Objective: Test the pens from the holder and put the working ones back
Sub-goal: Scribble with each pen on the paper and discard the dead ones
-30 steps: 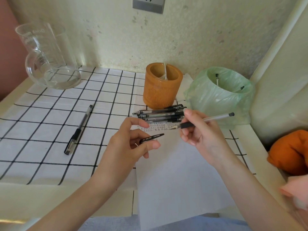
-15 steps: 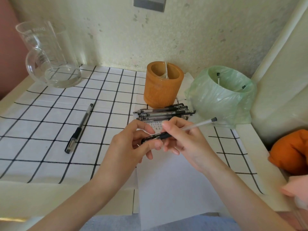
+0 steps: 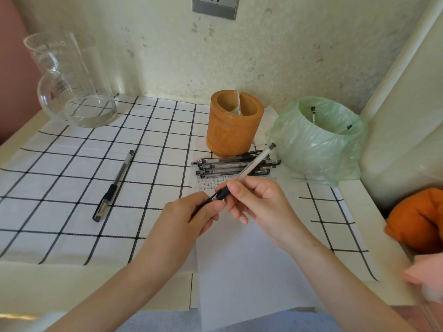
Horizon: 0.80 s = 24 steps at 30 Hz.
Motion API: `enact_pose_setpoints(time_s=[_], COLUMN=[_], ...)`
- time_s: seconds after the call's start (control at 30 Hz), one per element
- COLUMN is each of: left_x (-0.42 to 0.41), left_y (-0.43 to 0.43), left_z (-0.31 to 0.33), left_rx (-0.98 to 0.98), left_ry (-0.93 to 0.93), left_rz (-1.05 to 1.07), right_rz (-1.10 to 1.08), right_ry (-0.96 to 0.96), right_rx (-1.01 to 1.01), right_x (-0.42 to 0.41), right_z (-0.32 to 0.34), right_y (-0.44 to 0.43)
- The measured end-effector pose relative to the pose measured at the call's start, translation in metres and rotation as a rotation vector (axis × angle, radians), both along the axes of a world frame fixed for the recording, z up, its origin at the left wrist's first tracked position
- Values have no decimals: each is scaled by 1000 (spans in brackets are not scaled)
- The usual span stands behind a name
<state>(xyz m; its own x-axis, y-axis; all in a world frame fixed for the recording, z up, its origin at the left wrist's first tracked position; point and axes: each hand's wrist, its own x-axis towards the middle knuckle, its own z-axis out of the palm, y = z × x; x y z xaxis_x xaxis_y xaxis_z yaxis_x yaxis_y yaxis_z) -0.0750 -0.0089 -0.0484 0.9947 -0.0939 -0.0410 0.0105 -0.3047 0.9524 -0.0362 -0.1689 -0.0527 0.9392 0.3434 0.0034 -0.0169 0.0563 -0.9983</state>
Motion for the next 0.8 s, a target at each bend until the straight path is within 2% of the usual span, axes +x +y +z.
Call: enact_pose_setpoints(time_s=[0.43,0.53,0.7,0.8], left_x=[-2,-4,-8,-6], left_y=[1,0,0,3], left_z=[2,-1,1,0], left_rx=[-162,-111,181,215], left_ry=[99,74,-162,-164], left_rz=[-36,-21,79,85], right_rz=[24,42,27,4], right_ry=[23,38,30,17], right_rx=[7,-2,19,26], right_x=[-1,-1,-2,-2], right_z=[-2,-2,-1,-2], right_y=[5,4,6,8])
